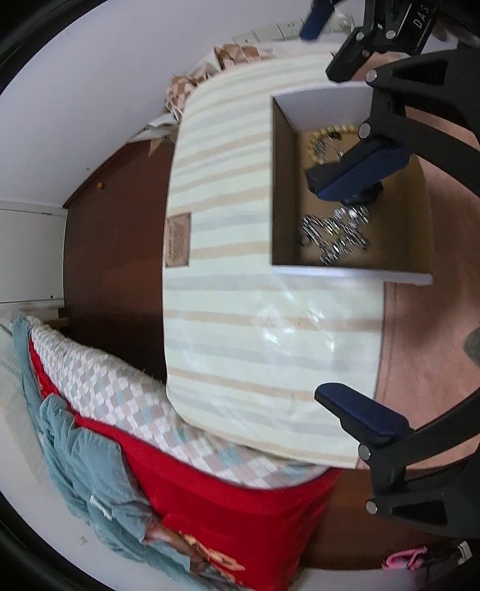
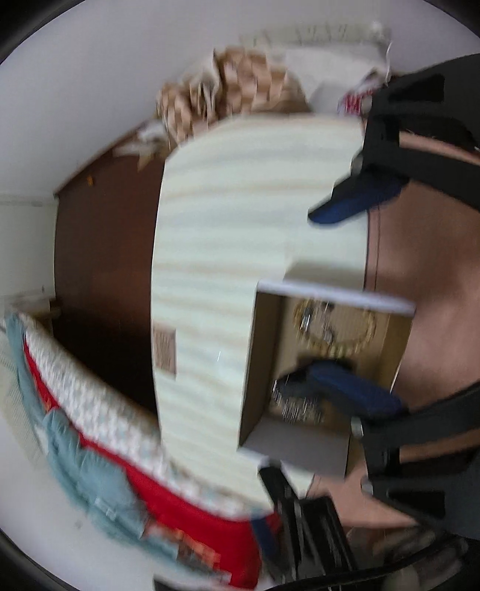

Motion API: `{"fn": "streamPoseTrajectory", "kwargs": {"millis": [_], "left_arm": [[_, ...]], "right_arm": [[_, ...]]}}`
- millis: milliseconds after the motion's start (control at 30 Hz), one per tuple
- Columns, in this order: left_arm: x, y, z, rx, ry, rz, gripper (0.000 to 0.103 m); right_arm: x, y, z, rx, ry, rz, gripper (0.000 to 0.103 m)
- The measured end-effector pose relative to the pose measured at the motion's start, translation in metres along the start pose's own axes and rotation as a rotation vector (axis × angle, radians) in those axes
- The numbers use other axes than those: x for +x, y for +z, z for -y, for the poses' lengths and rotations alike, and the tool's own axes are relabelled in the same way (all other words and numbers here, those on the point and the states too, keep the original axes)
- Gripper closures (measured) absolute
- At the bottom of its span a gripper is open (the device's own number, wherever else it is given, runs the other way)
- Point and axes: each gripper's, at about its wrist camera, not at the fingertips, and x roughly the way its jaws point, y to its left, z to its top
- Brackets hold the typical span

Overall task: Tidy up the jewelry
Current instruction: 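Withdraw both tools from the box back away from the table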

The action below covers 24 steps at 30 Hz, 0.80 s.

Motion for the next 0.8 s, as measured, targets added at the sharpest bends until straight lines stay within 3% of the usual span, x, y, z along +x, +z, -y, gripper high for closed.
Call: {"fn": "streamPoseTrajectory", "kwargs": {"millis": [167,300,567,800], "left_arm": [[-0.001,-0.022,0.000,0.004,0.048,0.010,0.002],[-0.008,-0.032,-0.001,-0.006,0.057,0.021,0.002],[-0.051,-0.048,0.000,-0.029,0.061,0.076,0.002],[-0.108,-0.072,-0.004,-0.042,0.047,0.132,0.002]], "right_arm": [[0.005,-0.024,0.001,0.027,-0.105,-0.014,0.001],[-0.001,-0.034,-0.001,0.048,-0.150,0.023,0.001],[-0.033,-0.050,-0.010,0.071,-0.148,0.057,0.001],[-0.094,-0.078,-0.016,0.085,-0.134,0.119,0.001]]}}
